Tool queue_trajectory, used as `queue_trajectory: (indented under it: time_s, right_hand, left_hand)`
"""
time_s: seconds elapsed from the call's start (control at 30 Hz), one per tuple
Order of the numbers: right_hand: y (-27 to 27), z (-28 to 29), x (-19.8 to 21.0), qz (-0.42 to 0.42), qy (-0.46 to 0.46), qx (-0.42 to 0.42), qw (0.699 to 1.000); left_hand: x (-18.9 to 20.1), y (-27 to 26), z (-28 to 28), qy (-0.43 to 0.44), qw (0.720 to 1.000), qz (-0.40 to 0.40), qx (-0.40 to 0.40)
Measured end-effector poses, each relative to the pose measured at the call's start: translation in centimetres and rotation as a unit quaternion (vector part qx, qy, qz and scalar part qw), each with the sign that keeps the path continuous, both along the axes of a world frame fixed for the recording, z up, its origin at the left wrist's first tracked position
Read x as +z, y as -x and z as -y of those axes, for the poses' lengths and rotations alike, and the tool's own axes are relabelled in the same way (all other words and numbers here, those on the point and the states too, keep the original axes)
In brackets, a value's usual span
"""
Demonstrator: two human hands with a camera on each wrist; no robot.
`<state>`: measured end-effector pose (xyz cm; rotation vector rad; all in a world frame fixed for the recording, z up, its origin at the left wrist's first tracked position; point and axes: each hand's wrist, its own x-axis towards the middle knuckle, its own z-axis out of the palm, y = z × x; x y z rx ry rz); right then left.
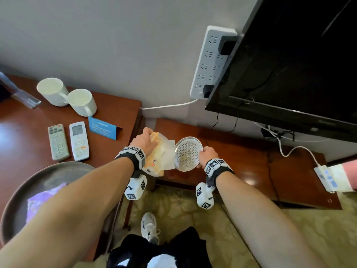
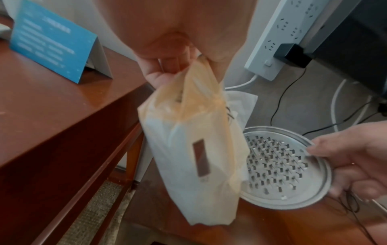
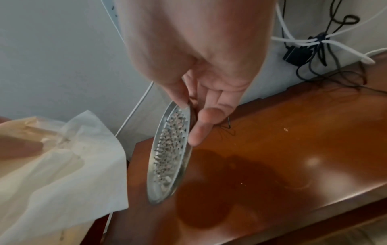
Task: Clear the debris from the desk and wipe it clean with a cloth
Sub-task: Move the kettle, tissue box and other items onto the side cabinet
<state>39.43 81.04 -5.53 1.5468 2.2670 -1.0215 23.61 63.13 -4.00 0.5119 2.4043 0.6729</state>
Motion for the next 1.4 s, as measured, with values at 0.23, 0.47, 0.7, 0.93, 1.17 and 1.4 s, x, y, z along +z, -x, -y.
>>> queue_trajectory:
  time_s: [0.23,0.47,0.7,0.93,1.17,1.4]
  right_hand:
    - [3.9,-2.7,-4.1,-0.001,-0.004,-0.019,1.000]
    - [7.5,-4.6,-7.4,-0.021,0.061,-0.034,0.997]
    - [11.9,-4.4,-9.4,-0.040,0.099,-0.021,0.994]
    - [13.0,-4.8,-10.4,-0.035,0.102,-0.045,0.993]
    - [11.2,-4.2,-10.5,-0.005,0.106,-0.050,0.993]
    - [7.7,-1.8,-10.3,-0.067,0.231,-0.001,0.971]
  left_hand:
    - [-1.7,2.3,-2.5,0.015,0.999,0.026,-0.024]
    - [-3.7,4.5,-2.7,0.040,0.999,0.036,0.009]
    - [-5.4,6.0,-2.2,0.051,0.996,0.059,0.034]
    - [-6.4,6.4,-2.9,0.039,0.995,0.076,0.046]
    - [-7.5,5.5,-2.9,0.022,0.989,0.132,0.057]
    - [-8.9,2.8,-3.6,-0.012,0.983,0.173,0.064]
